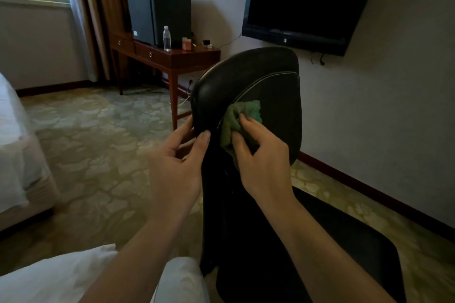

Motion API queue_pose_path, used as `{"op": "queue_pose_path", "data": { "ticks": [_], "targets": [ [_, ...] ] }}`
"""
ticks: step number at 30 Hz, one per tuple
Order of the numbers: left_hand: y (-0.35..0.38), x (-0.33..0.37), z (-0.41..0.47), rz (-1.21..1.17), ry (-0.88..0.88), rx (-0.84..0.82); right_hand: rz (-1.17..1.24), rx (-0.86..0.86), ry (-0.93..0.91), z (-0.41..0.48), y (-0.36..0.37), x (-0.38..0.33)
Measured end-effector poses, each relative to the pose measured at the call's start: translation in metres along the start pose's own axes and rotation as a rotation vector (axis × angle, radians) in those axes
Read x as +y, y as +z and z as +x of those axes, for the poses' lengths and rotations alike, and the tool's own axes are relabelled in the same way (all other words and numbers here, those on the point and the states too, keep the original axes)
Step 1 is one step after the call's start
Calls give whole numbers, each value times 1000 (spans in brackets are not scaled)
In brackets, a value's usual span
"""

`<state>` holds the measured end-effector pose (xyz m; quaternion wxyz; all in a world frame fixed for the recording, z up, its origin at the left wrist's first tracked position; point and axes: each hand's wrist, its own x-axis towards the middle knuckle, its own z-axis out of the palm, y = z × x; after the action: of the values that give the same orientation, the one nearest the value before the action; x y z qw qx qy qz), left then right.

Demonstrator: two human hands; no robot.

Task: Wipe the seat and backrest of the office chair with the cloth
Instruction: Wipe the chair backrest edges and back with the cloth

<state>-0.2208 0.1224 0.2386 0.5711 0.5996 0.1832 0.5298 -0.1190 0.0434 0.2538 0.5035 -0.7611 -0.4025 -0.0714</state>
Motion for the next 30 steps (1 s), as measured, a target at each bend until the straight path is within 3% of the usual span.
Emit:
{"op": "queue_pose_path", "data": {
  "ticks": [16, 20, 30],
  "targets": [
    [-11, 0, 6, 91, 80, -74, -186, -6, -127, 52, -10, -7],
    [-16, 2, 8, 85, 59, -133, -115, -43, -36, 70, -17, -4],
    [-18, 19, 18, 346, 218, -157, 74, -205, -100, 44, -30, -2]
  ]
}}
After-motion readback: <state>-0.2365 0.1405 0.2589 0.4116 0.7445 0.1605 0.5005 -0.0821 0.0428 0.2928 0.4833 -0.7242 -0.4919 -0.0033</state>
